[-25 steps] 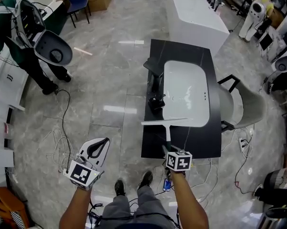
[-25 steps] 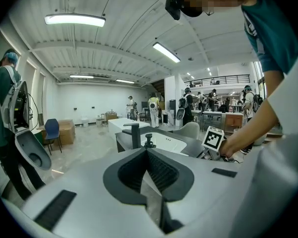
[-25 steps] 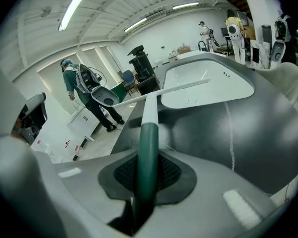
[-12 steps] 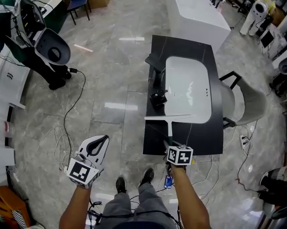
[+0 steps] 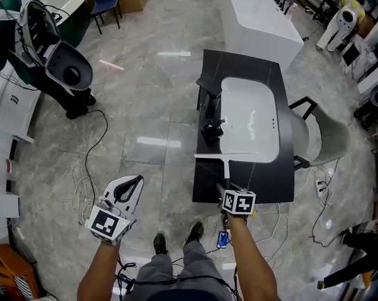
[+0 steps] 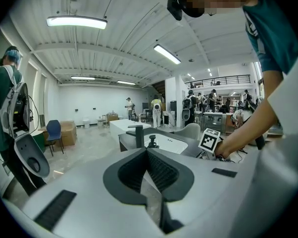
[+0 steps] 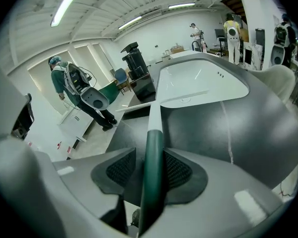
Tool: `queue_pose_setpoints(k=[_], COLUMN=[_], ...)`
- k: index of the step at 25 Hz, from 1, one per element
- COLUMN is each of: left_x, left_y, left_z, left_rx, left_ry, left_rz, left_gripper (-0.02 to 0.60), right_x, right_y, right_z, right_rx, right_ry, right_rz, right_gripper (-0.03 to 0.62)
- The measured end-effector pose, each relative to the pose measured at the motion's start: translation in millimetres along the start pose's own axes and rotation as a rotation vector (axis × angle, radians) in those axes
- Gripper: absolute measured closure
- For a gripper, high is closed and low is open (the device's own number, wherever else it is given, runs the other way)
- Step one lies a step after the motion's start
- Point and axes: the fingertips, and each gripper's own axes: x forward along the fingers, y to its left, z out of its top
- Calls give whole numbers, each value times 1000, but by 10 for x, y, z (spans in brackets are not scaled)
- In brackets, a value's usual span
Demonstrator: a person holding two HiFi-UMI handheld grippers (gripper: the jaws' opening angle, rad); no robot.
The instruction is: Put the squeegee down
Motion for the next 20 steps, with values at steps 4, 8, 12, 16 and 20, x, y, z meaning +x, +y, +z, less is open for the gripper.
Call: queue_pose_setpoints(k=[4,8,12,16,20], left_x=[-95,-325,-629,-710,-840], left_y=[77,189,328,365,339], left_z=[48,105,97,374,642], left_rx=[0,6,13,30,47], left_ry=[-1,-18,-44,-69,-118], left_rz=[8,14,12,14,-10], left_gripper=[580,580,580,580,580], right_x=[-40,-156,-314,-638,-1062], right_y=[-2,114,340,384,532], right_z=[50,83,93,345,639], right_rx=[-25,-44,-60,-61,-55], right_ry=[-15,-44,-78,-128,-221], right_rz=[-23,-47,-60,-76,-55], right_gripper=[384,384,384,384,385])
